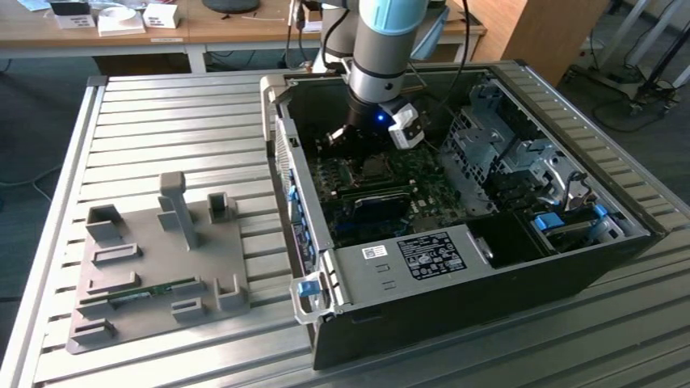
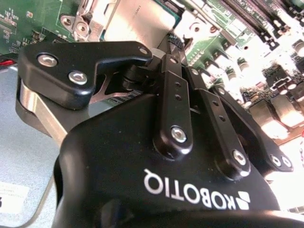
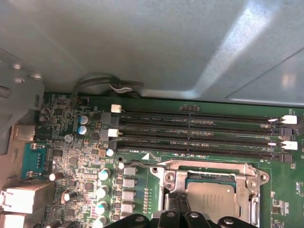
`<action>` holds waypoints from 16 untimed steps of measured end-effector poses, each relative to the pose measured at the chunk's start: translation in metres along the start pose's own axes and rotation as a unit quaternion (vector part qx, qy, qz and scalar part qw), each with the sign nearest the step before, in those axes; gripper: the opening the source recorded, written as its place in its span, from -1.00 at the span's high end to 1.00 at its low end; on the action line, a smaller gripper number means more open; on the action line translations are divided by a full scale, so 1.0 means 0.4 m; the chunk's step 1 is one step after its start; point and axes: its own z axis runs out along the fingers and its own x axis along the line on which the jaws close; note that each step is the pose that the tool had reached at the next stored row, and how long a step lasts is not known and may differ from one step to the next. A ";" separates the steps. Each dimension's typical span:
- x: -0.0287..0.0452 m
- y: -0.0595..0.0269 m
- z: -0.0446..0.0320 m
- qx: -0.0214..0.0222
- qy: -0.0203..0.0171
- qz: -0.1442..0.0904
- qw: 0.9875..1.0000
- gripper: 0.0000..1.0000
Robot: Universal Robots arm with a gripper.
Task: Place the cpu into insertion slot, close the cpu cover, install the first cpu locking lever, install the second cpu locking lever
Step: 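Close the cpu cover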
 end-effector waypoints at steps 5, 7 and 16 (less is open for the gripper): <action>0.000 0.000 0.000 0.000 0.000 0.000 1.000 0.79; 0.000 0.000 -0.001 0.000 0.000 0.000 1.000 0.79; -0.001 0.003 -0.029 0.000 0.000 0.000 1.000 0.79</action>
